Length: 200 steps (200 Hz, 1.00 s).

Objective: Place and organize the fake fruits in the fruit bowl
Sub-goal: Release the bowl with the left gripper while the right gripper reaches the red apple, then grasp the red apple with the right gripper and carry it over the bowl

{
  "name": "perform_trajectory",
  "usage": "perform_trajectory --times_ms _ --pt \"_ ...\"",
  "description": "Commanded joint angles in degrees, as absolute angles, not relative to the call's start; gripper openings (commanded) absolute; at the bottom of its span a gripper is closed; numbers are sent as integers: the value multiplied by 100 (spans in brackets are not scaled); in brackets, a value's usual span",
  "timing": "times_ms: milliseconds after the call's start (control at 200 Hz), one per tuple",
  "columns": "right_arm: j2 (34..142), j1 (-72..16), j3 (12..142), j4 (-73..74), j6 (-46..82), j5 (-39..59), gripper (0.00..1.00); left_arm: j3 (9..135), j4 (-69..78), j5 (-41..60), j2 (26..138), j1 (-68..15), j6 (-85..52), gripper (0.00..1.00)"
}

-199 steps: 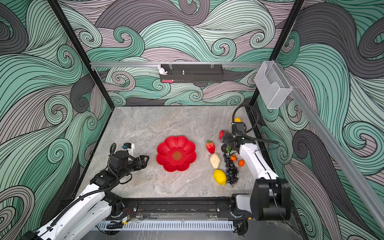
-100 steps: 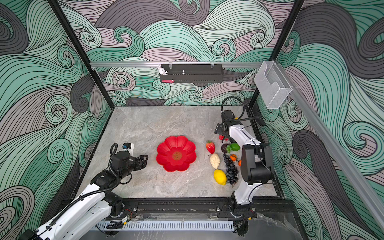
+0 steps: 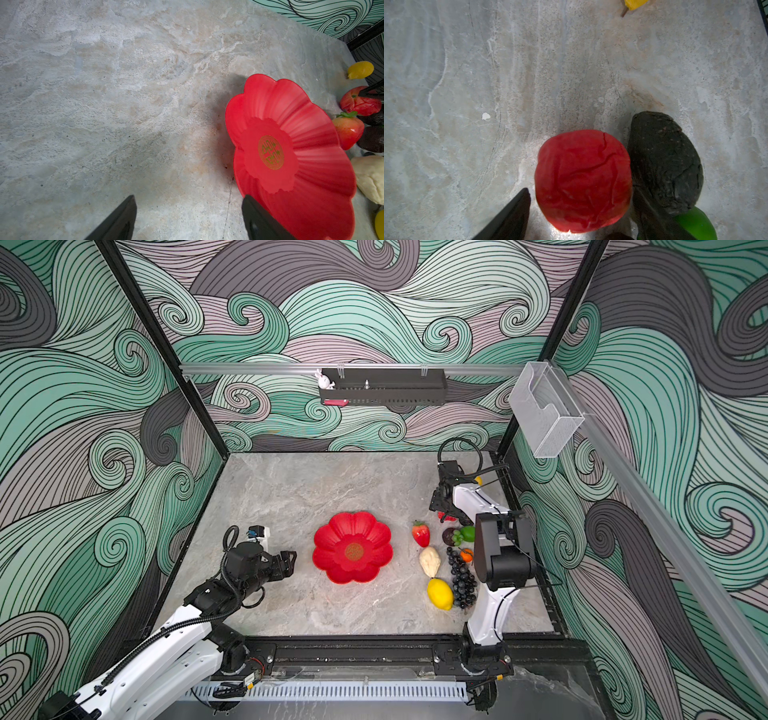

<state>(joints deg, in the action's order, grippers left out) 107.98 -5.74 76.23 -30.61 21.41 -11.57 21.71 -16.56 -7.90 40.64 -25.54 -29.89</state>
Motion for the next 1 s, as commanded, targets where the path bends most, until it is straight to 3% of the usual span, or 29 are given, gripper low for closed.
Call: perform_trajectory --times_ms 0,445,615,996 --pt "10907 -597 7785 -3172 2058 -1142 75 2364 -1545 -932 4083 -2584 -2909 82" --pt "11187 -628 7986 -3336 2089 -1176 76 2365 -1544 -923 4079 -2598 -2909 82" --pt "11124 -663 8007 -3340 2054 -1208 70 2354 -1525 -923 4089 -2595 -2918 82" --pt "9631 -1476 7191 -2629 1447 -1205 64 2401 -1201 -429 4494 -2585 -3055 82"
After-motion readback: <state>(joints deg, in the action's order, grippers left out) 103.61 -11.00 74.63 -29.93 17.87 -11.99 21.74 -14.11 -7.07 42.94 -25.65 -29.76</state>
